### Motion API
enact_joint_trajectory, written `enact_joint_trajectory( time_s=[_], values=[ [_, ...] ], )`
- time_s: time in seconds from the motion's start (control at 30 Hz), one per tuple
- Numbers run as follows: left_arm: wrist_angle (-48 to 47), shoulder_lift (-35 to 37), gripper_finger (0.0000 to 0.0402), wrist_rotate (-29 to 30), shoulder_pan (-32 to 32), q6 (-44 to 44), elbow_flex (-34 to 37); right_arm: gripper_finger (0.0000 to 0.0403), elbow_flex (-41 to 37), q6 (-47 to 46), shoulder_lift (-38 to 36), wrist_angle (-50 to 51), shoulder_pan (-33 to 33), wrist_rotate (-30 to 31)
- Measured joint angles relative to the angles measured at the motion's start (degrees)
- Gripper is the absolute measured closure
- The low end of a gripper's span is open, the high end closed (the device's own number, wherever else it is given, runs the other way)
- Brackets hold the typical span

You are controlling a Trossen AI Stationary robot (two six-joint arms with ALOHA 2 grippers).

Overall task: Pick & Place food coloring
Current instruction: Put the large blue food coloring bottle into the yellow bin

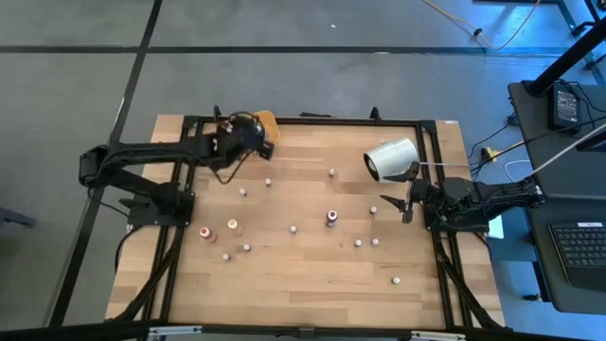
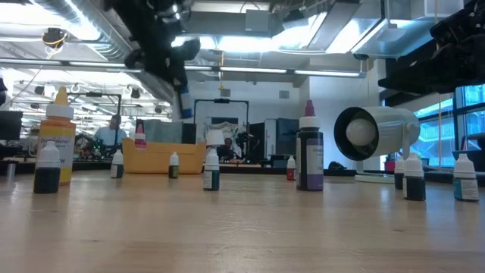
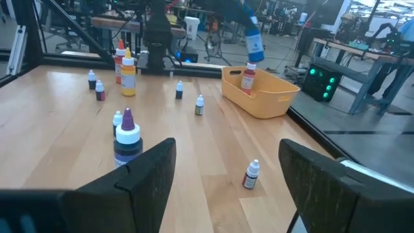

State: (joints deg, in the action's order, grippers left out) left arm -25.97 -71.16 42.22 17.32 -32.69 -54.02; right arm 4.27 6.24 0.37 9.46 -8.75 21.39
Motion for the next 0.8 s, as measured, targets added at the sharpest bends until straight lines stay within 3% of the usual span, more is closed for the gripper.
enact_joint_trajectory(
  time_s=[0.3,0.57,0.8],
  values=[
    [-0.48,-5.93,0.0284,-3.72,11.01,-3.72,1.47,0.0128,0.0,0.14,0.01,0.0,0.0,0.01],
    [0.81,-11.82,0.028,-1.5,15.26,-5.96,2.03,0.0127,0.0,0.26,0.01,0.01,0.02,0.02],
    [0.94,-15.67,0.0277,-3.23,17.74,-7.99,2.03,0.0128,0.0,0.28,0.0,0.01,0.01,0.0]
  ],
)
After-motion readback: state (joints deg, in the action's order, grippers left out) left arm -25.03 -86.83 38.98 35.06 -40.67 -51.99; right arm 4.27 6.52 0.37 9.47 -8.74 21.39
